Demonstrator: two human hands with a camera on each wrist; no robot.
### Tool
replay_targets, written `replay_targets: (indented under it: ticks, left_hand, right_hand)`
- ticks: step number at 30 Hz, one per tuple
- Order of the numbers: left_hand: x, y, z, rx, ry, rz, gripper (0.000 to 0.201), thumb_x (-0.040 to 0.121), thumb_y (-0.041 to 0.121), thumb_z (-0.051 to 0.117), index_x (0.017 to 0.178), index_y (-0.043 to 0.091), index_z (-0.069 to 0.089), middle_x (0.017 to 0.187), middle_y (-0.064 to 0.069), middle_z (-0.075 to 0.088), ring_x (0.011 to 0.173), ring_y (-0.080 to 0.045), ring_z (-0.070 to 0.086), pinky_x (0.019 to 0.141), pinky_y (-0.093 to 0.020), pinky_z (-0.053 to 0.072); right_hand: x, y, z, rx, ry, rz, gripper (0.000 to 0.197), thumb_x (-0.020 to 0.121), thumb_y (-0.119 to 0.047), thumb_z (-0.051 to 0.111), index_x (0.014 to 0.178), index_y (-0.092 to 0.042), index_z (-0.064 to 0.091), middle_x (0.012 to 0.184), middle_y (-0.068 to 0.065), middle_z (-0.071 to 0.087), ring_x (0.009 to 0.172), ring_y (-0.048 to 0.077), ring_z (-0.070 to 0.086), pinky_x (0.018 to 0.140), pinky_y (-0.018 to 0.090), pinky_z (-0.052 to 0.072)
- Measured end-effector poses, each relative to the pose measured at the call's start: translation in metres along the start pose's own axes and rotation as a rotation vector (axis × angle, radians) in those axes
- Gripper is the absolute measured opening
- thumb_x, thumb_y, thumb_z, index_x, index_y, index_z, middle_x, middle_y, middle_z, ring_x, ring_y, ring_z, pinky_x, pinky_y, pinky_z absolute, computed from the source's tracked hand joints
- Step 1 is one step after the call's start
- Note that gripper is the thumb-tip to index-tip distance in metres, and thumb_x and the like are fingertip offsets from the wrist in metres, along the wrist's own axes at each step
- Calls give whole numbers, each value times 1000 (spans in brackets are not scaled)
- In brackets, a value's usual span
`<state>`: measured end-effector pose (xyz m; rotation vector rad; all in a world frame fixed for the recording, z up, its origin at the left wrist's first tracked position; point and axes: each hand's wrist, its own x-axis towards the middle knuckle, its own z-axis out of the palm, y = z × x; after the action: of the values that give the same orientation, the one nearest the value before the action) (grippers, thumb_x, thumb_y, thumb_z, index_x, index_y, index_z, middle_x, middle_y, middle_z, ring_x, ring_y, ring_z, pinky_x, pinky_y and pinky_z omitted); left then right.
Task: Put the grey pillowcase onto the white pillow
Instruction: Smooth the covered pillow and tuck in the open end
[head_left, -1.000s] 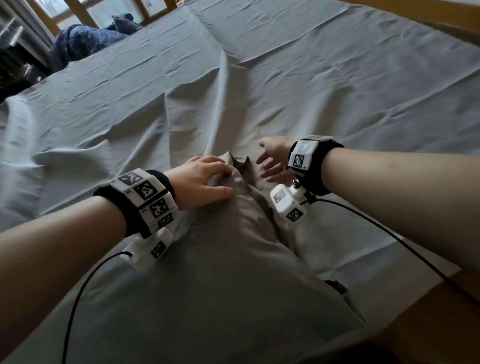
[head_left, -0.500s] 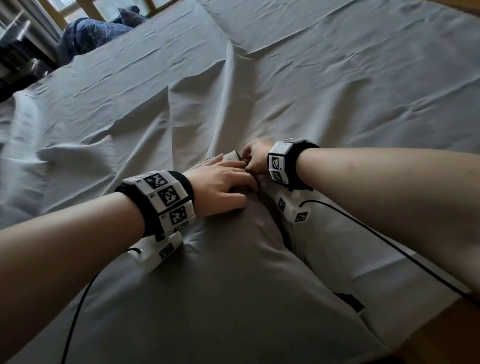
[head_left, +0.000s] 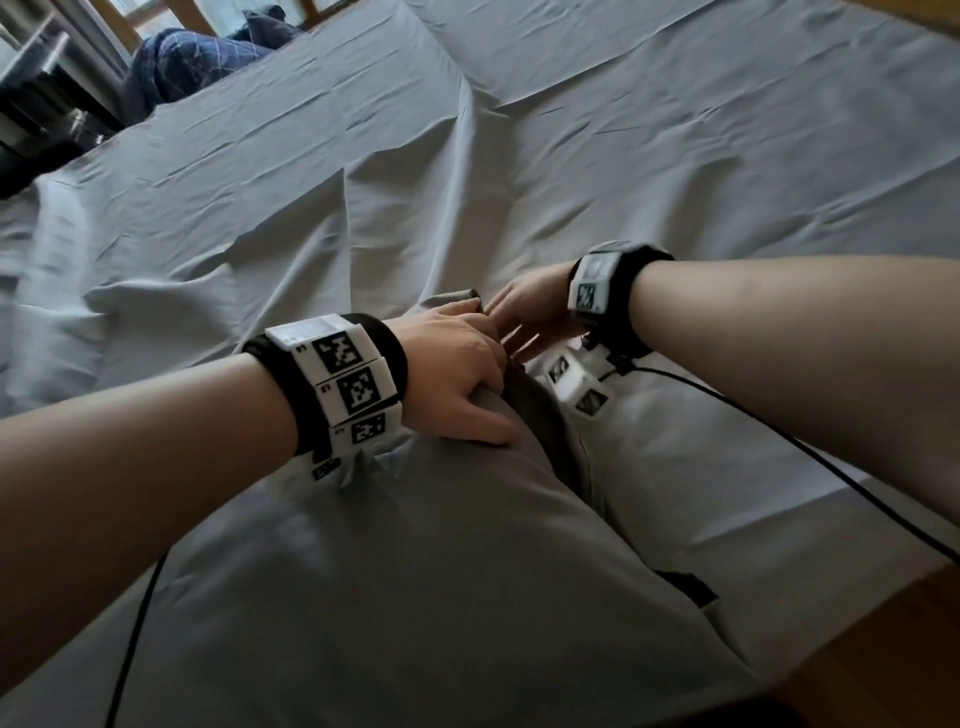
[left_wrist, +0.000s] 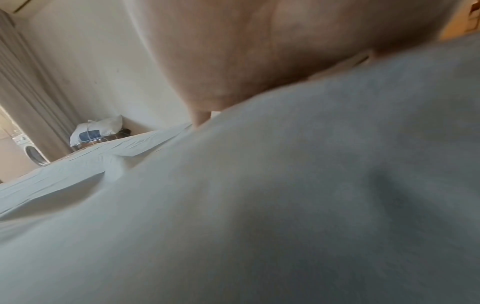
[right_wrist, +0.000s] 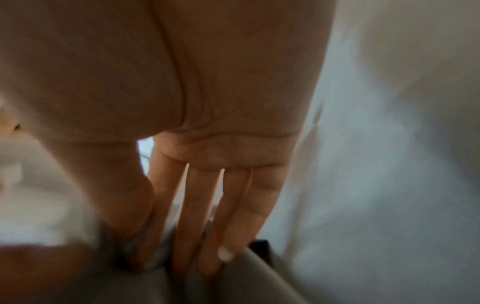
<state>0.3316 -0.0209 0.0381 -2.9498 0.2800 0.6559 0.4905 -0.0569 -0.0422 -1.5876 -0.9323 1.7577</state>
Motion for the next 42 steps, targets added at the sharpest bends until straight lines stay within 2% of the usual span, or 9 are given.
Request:
replay_targets:
  ticks: [5, 10, 12, 15, 21, 29, 35, 39, 42]
  left_hand:
    - [-3, 0, 3, -3, -29, -43, 69, 75, 80, 25, 78, 29, 72, 88, 19, 65, 106, -10, 47, 107, -34, 29]
    - [1, 2, 14, -42, -64, -88, 74, 71, 80, 21, 106, 35, 69, 111, 16, 62, 124, -13, 41, 112, -36, 25]
    - [1, 3, 20, -51, -62, -104, 76, 69, 79, 21, 112, 36, 66, 116, 15, 60, 128, -14, 38, 114, -37, 22]
    - [2, 4, 23, -58, -53, -114, 77, 68, 79, 21, 113, 36, 67, 116, 14, 61, 126, -15, 40, 113, -35, 24]
    - [0, 4, 20, -61, -53, -130, 75, 69, 80, 23, 106, 33, 68, 109, 13, 63, 122, -16, 44, 111, -36, 27]
    - [-14, 5, 5, -78, -73, -163, 72, 66, 81, 25, 95, 33, 70, 106, 16, 62, 122, -14, 42, 111, -35, 28]
    - [-20, 8, 1, -77, -98, -160, 71, 65, 80, 26, 91, 31, 70, 104, 16, 62, 122, -13, 41, 112, -35, 27]
    - [-21, 8, 2, -73, -109, -162, 71, 65, 81, 27, 93, 32, 70, 103, 17, 61, 122, -12, 41, 112, -34, 27]
    - [-20, 8, 2, -70, -116, -165, 72, 65, 81, 26, 94, 33, 70, 104, 18, 62, 122, -12, 40, 112, -34, 27]
  right_hand:
    - [7, 5, 33, -562, 153, -26, 19, 84, -10, 63, 68, -18, 58, 66, -3, 59, 58, 12, 54, 46, 20, 45]
    - [10, 15, 23, -457, 482, 0, 39, 50, -39, 68, 74, -9, 65, 69, 8, 70, 66, 28, 68, 59, 36, 55]
    - [-8, 14, 20, -450, 536, 64, 26, 55, -30, 70, 68, -8, 63, 64, 9, 66, 57, 26, 62, 56, 34, 53]
    - [-31, 26, 24, -492, 456, 178, 22, 72, -17, 77, 68, -3, 60, 59, 11, 62, 58, 26, 64, 59, 35, 58]
    - [-41, 47, 50, -600, 349, 232, 18, 66, -26, 71, 70, -9, 67, 67, 6, 68, 62, 22, 62, 59, 30, 52]
    - [-48, 50, 56, 73, 417, -13, 21, 77, -8, 66, 61, -17, 56, 57, -1, 50, 56, 13, 50, 46, 17, 39]
    - [-54, 55, 60, 461, 304, -185, 27, 83, 6, 59, 91, -19, 68, 72, 0, 60, 53, 7, 50, 41, 14, 39]
    - [-46, 58, 65, 7, 746, -188, 28, 72, 2, 60, 83, -23, 53, 82, 0, 58, 69, 18, 55, 58, 27, 48]
    - [-52, 57, 77, -471, 843, -200, 25, 71, -10, 57, 85, -27, 48, 83, -2, 60, 78, 22, 59, 69, 27, 49]
